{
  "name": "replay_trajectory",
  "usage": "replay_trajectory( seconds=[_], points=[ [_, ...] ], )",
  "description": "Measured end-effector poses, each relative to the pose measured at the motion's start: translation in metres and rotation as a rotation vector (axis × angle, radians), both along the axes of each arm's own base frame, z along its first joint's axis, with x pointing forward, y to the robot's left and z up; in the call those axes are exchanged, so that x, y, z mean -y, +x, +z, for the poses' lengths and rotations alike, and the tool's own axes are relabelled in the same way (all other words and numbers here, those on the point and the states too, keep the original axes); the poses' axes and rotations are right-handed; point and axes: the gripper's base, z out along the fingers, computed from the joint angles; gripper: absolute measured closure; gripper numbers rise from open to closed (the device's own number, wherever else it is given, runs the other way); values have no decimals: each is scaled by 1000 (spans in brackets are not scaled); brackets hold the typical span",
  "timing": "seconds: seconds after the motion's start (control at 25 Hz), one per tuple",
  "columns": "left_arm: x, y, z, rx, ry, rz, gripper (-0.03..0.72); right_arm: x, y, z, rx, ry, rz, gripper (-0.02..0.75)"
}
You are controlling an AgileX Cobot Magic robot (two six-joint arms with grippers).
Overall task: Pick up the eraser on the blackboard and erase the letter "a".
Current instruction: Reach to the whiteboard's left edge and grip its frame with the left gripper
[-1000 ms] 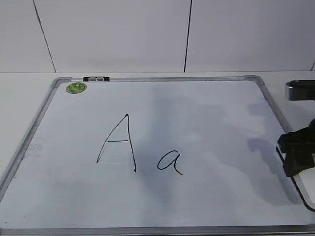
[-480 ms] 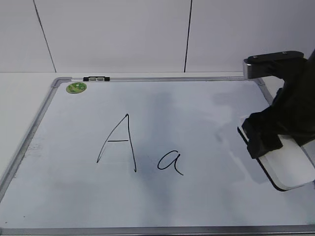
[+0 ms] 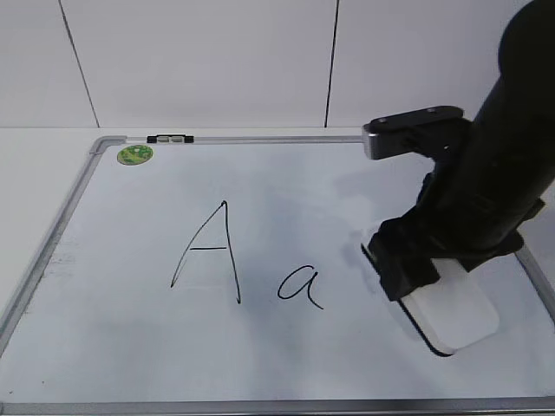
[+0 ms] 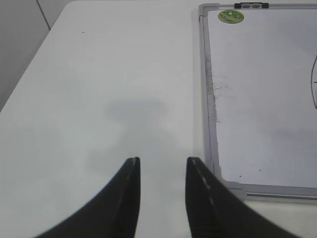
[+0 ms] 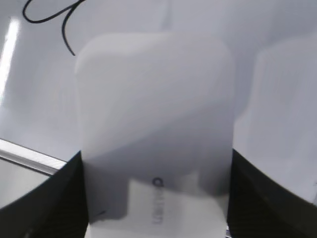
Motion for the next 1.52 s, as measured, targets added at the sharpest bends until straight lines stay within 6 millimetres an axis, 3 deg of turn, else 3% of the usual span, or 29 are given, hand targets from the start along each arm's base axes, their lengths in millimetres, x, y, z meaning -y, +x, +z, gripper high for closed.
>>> replay_trajectory(
  seconds=[0.2,0.64,0.84,1.12,1.4,1.52],
  points=[
    [0,0,0,0,0,0,454,-17,-3,-10,-37,2,59,206],
    [3,7,1,-37,-43,-24,454,-18,-1,-3,-37,-9,65,206],
    [-1,40,14,-188,-79,-27,454,-17,-1,-3,-35,-16,69,207],
    [-4,98,34,-257,-148,-38,454,-17,-1,-3,-37,-17,69,207],
    [-6,157,31,-421,-206,-50,454,-18,-1,-3,-40,-12,66,207],
    [-8,188,21,-533,-224,-46,454,-18,-1,-3,-40,-12,66,207]
  ],
)
